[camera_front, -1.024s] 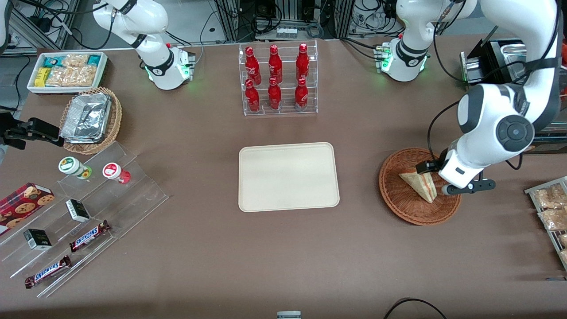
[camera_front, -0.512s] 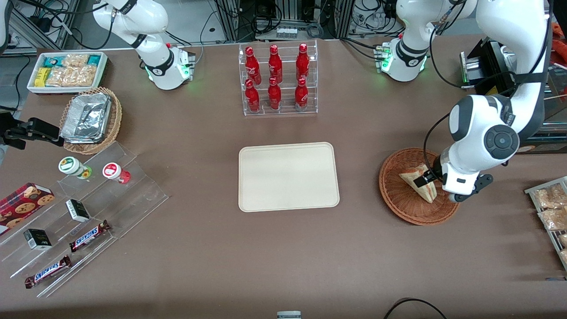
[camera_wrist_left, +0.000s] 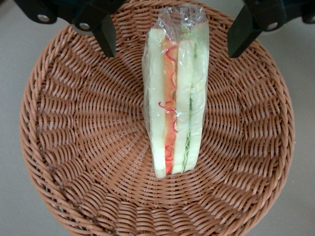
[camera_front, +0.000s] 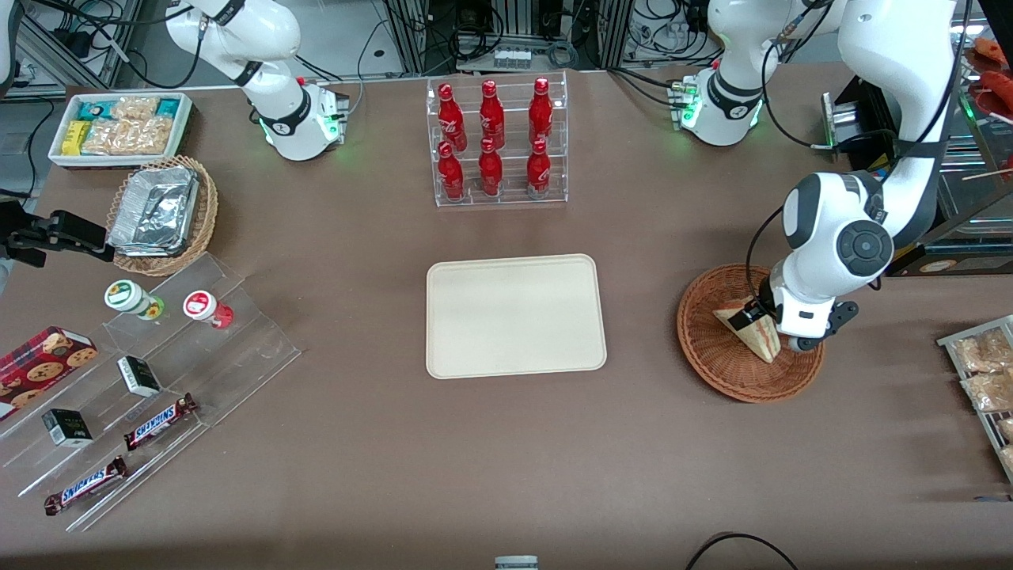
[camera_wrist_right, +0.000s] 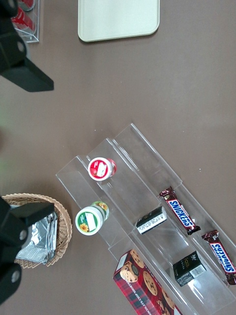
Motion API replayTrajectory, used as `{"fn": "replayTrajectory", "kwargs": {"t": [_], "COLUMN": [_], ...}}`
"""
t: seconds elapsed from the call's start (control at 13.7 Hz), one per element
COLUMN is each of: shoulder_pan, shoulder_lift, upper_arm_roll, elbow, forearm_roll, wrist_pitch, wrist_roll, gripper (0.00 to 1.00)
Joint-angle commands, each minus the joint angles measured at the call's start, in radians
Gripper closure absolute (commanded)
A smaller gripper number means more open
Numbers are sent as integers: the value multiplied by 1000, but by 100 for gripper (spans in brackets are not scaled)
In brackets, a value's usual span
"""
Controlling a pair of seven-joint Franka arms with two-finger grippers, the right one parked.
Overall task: Place sandwich from basket to tray
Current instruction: 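Close the left gripper on the wrapped sandwich wedge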
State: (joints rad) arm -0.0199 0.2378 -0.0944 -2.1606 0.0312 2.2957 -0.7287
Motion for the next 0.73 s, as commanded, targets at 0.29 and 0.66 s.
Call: {"fn": "replayTrajectory", "kwargs": {"t": [0.29,0.66], "shoulder_pan": [17,17], "shoulder_lift": [21,21], "upper_arm_roll": [2,2], "elbow": [-45,-45], "forearm_roll": [7,7], "wrist_pitch": [97,88], "wrist_roll": [-9,-20], "gripper": [0,100]}}
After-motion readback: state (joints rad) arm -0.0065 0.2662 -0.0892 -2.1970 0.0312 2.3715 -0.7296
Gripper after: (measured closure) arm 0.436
